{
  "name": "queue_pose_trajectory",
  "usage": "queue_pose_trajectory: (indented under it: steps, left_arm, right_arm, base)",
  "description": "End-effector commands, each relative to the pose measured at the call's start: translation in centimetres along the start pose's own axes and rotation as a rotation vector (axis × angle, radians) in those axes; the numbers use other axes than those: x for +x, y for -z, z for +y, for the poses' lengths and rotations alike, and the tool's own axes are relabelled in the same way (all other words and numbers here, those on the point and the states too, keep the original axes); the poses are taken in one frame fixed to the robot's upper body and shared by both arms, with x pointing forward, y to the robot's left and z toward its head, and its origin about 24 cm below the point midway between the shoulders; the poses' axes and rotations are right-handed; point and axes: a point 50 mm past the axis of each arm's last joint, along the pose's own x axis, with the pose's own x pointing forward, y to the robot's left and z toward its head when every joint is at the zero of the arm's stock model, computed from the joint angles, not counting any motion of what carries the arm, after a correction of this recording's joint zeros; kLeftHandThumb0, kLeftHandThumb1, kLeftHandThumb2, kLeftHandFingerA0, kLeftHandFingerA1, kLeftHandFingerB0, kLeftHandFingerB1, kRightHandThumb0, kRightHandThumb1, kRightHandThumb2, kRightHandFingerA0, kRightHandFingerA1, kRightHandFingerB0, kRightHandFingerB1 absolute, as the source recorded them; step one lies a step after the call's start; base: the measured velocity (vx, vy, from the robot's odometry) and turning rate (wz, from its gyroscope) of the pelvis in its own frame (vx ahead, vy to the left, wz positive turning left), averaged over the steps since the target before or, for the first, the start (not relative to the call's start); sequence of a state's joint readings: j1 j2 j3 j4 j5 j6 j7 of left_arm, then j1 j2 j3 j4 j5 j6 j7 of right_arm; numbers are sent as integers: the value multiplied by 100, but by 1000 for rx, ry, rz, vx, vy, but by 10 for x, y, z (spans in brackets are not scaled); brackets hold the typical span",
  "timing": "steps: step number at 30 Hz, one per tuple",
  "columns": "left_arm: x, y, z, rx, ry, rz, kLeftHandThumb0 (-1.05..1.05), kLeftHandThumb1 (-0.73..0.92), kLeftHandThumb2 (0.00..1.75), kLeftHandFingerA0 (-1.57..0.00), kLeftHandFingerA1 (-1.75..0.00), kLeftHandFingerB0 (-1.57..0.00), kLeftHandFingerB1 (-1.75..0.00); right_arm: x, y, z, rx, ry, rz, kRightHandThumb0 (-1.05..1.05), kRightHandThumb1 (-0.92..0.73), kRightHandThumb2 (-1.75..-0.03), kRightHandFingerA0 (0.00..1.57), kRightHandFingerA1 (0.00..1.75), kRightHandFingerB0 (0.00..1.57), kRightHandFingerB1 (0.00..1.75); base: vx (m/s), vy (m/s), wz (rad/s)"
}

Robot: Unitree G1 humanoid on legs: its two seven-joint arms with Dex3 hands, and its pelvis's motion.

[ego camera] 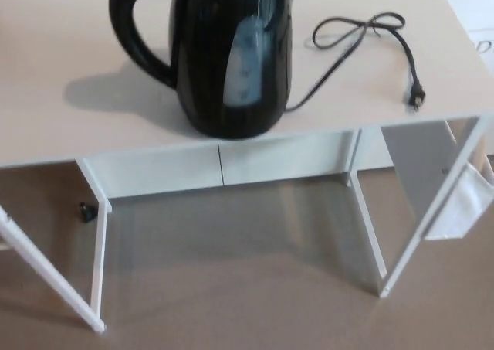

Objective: The robot walk towards a table in front and uses its left hand to pick up the pot from the base and places it on the table

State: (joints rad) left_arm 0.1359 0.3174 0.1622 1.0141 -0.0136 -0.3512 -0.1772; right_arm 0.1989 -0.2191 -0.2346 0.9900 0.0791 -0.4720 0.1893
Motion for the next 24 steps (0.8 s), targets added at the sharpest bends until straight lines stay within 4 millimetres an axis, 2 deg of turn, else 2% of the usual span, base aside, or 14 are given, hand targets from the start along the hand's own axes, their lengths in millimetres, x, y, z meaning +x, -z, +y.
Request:
queue_pose_trajectory:
  steps: [1, 4, 5, 10, 11, 16, 17, 18, 21, 22, 24]
  left_arm:
    - [-1, -1, 7, 12, -8, -1, -41, 53, 56, -71, -42, -50, -36]
    - [-1, -1, 7, 18, -9, -2, -41, 53, 56, -72, -42, -50, -36]
    - [-1, 0, 7, 10, -9, 1, -41, 53, 56, -72, -42, -51, -36]
    - [-1, -1, 8, 10, 1, -3, -41, 53, 56, -72, -42, -53, -37]
    - [-1, -1, 8, 8, 2, -3, -48, 43, 76, -64, -55, -48, -50]
    - [-1, -2, 9, 24, 17, 3, -49, 43, 77, -65, -55, -49, -50]
    - [-1, -2, 9, 28, 31, 8, -43, 54, 57, -70, -42, -53, -37]
    - [-1, -3, 9, 29, 45, 8, -51, 44, 77, -64, -55, -48, -49]
    - [-1, -5, 9, 24, 69, -1, -51, 43, 76, -66, -55, -50, -50]
    - [-1, -7, 7, 26, 88, -7, -50, 43, 76, -67, -55, -50, -50]
    - [-1, -9, 5, 38, 106, -12, -51, 43, 76, -68, -56, -50, -50]
  right_arm:
    - [-1, -1, -2, -17, 13, -7, -48, -40, -75, 82, 66, 42, 50]
    - [-1, -1, -2, -19, 15, -6, -48, -40, -75, 83, 66, 43, 50]
    - [-2, 0, -2, -11, 11, -7, -41, -51, -56, 85, 55, 48, 38]
    - [-1, 0, -1, 5, 12, -3, -41, -51, -56, 83, 55, 50, 38]
    - [-1, 0, -1, -2, 13, -5, -42, -53, -56, 82, 55, 50, 38]
    - [-3, 2, 0, -4, 8, -5, -41, -52, -56, 83, 57, 49, 38]
    - [-3, 2, 0, -12, 8, 0, -42, -52, -56, 83, 56, 47, 38]
    - [-3, 2, 0, -14, 9, 5, -48, -42, -77, 76, 64, 39, 49]
    - [-2, 2, 1, -7, 9, 3, -49, -42, -77, 75, 63, 39, 50]
    - [-1, 2, 1, -6, 15, 1, -42, -51, -56, 83, 54, 49, 38]
    - [-1, 1, 0, 0, 19, -5, -41, -51, -56, 83, 55, 50, 38]
  base:
    - [290, 49, -11]
    - [290, 111, -14]
    - [379, 156, -17]
    - [345, 252, -23]
    - [301, 139, 3]
    - [238, 68, 10]
    - [265, -26, 14]
    - [264, -44, 21]
    - [218, -177, 16]
    - [193, -314, 35]
    - [173, -302, 29]
